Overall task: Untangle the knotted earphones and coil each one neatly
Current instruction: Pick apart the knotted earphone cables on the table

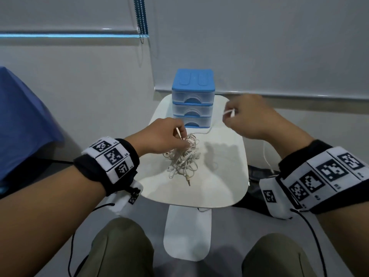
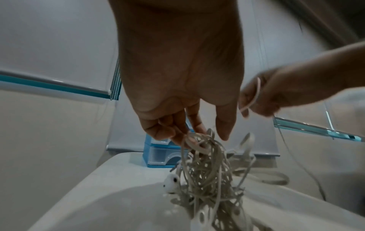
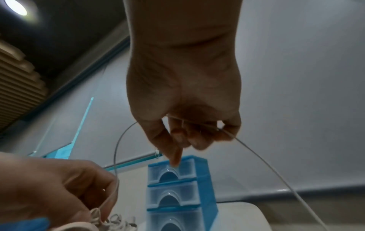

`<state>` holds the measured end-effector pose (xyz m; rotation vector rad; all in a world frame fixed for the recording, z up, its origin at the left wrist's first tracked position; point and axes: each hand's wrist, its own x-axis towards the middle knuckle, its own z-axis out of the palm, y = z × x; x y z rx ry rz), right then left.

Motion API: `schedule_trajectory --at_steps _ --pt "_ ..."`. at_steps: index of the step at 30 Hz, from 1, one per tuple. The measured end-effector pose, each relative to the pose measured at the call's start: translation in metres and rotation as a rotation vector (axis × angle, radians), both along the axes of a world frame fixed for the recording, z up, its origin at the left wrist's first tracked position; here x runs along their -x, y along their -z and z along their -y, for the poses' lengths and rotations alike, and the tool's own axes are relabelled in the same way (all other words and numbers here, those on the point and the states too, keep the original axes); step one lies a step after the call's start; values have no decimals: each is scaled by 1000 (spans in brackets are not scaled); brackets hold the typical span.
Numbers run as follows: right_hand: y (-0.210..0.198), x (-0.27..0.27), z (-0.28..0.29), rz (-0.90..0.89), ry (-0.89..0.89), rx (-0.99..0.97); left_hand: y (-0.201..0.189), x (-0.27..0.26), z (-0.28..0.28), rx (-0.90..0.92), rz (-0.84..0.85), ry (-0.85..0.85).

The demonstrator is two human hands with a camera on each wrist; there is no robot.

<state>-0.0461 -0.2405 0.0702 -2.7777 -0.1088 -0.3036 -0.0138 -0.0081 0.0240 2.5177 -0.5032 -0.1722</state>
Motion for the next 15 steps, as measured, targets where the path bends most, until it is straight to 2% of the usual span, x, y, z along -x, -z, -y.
schedule_trajectory --at_steps 4,6,9,15 --pt "10 13 11 -514 -72 33 0 1 -2 61 -76 40" --pt "14 17 9 -633 -163 -17 2 3 0 76 -81 56" --pt "23 15 0 -637 -214 -172 6 7 4 106 -63 59" --pt "54 7 -14 -337 -188 -313 15 16 10 208 -28 -19"
